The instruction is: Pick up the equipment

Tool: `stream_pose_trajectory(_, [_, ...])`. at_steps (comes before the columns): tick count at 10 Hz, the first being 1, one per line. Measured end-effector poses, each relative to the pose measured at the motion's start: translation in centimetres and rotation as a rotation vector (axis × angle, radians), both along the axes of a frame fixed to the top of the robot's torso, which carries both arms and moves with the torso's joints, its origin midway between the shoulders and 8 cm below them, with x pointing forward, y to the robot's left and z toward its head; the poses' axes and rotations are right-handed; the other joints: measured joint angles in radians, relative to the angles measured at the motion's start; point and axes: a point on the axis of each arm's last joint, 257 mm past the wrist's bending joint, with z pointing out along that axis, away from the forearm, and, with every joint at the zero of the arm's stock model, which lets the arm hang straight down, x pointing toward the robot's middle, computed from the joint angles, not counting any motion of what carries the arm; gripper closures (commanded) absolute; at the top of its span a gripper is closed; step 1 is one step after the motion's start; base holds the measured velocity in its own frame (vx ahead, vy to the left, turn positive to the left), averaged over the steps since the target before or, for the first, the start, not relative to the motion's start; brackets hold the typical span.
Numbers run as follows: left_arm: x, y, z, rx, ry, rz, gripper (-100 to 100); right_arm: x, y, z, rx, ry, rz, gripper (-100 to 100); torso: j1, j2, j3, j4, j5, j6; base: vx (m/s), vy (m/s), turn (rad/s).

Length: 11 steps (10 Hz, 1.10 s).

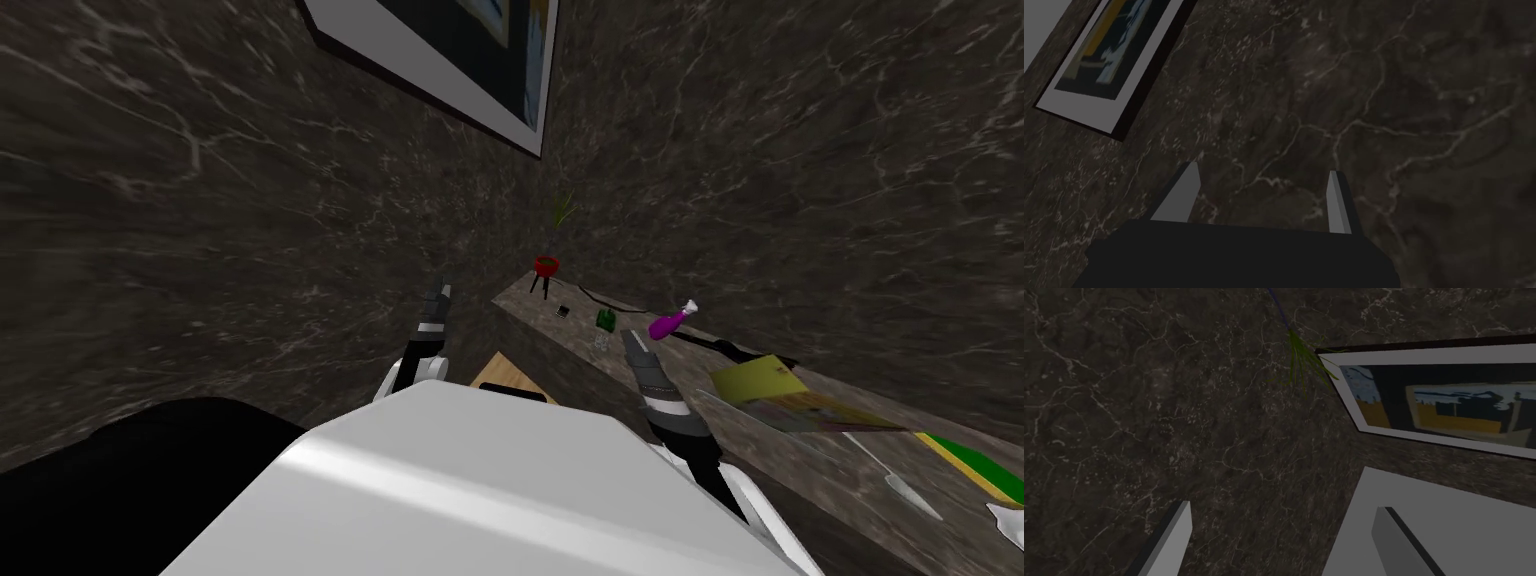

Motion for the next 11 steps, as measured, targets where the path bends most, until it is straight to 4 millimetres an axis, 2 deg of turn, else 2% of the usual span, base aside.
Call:
stream_pose_trajectory(3, [0.0, 0.0, 0.0, 0.0, 0.0, 0.0, 0, -1.3, -2.8, -3.4, -0.159, 0.09, -0.047, -100, 0.0, 0.0, 0.0, 0.0, 0.0, 0.0, 0.002, 0.005, 0.25])
stream_pose_trajectory(6, [0.0, 0.0, 0.0, 0.0, 0.0, 0.0, 0, -2.3, -4.6, -5.4, -0.285, 0.152, -0.074, -100, 0.0, 0.0, 0.0, 0.0, 0.0, 0.001, 0.003, 0.004, 0.321])
stream_pose_trajectory(7, [0.0, 0.0, 0.0, 0.0, 0.0, 0.0, 0, -3.1, -5.7, -6.7, -0.34, 0.187, -0.083, -100, 0.0, 0.0, 0.0, 0.0, 0.0, 0.0, 0.005, -0.007, 0.18])
stream_pose_trajectory(11, [0.0, 0.0, 0.0, 0.0, 0.0, 0.0, 0, -5.5, -8.6, -9.7, -0.527, 0.29, -0.097, -100, -0.001, -0.001, 0.0, 0.0, 0.0, 0.0, 0.005, -0.002, 0.294])
